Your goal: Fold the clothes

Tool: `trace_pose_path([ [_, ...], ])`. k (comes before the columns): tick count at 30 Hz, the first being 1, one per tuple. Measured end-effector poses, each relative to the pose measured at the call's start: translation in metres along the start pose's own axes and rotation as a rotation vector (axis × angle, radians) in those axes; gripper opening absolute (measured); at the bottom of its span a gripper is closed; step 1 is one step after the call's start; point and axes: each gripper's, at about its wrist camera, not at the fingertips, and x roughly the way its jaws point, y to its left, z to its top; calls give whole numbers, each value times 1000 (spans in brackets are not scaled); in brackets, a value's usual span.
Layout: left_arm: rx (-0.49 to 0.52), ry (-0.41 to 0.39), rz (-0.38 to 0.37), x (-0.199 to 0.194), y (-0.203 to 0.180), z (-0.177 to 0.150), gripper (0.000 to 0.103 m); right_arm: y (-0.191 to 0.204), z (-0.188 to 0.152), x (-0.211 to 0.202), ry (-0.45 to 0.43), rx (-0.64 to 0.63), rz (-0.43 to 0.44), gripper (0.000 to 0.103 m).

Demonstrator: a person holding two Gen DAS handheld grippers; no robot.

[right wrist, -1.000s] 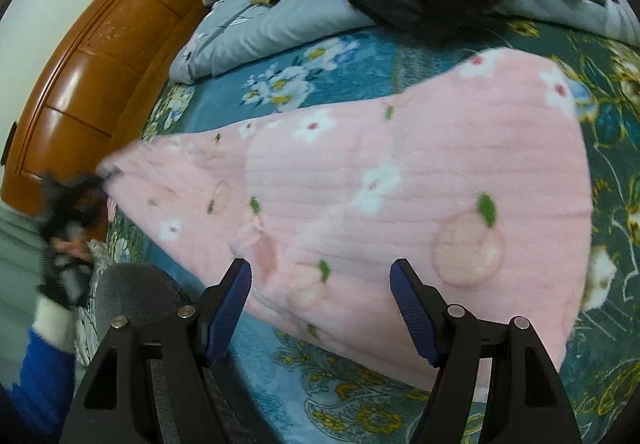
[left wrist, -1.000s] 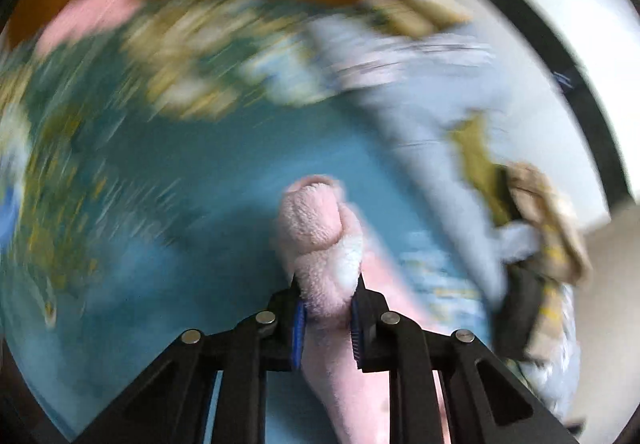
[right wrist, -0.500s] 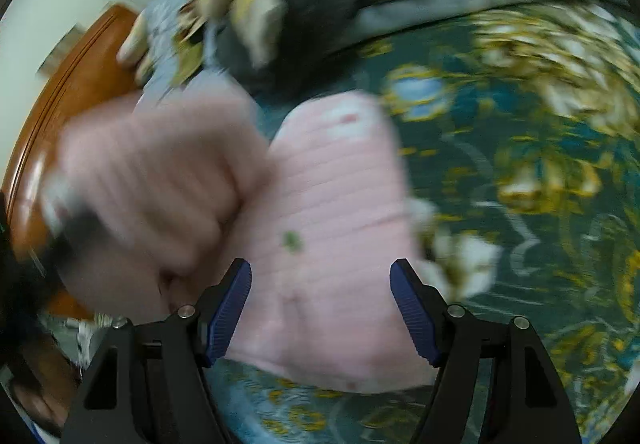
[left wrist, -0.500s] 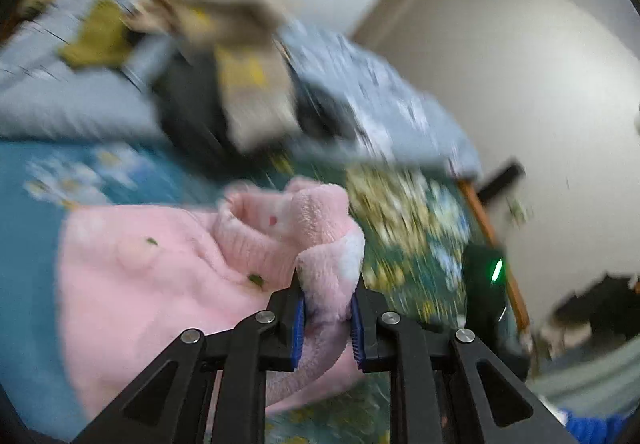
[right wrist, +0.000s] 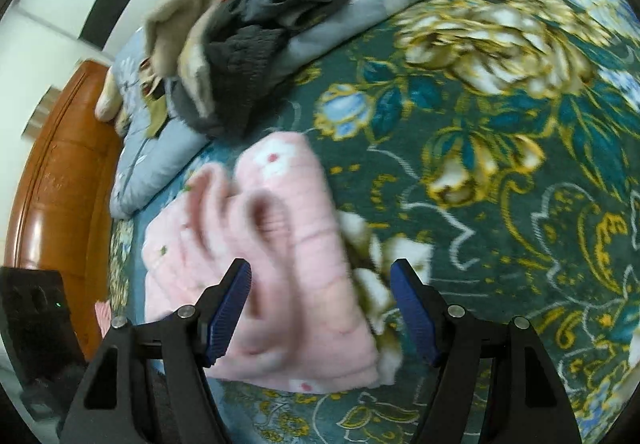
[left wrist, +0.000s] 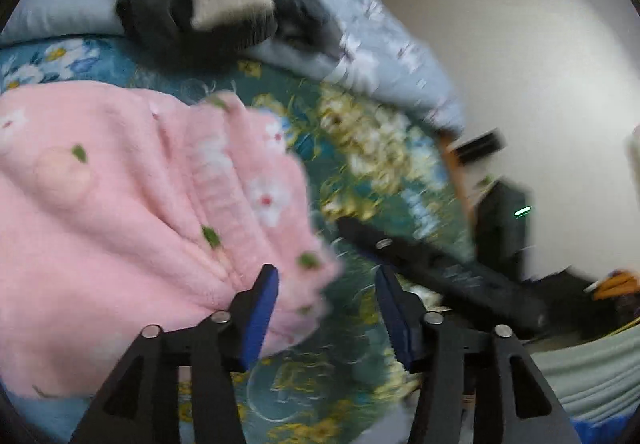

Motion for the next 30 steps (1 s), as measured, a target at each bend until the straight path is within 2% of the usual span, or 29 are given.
trace_pose_path([
  [1, -2, -40, 23, -12, 5, 2, 59, 5, 0, 1, 4, -18, 5, 73],
  [6, -210, -211, 234, -55, 74, 6, 60, 37, 1, 14, 27, -129, 35, 73],
  [8, -253, -231, 344, -60, 99, -3, 60, 51, 1, 21, 37, -178, 32, 73],
  [10, -266, -221, 387, -58, 113, -15, 60, 67, 1, 25, 35, -237, 25, 73],
  [12, -298, -200, 380, -56, 119, -20, 60, 85, 1, 26, 19, -315, 4, 73],
  [18, -204, -164, 432, -49, 108, -20, 60, 126, 0, 26, -43, -508, -57, 73],
  [22, -225, -165, 407, -43, 111, -18, 60, 131, 1, 43, 18, -534, -40, 73],
  [24, -241, -172, 392, -46, 114, -18, 60, 128, 2, 57, 50, -527, -61, 73],
  [26, -256, -178, 377, -49, 116, -18, 60, 122, 9, 69, 89, -465, -48, 73],
  [30, -260, -179, 373, -50, 119, -16, 60, 114, 22, 77, 128, -321, 64, 73],
])
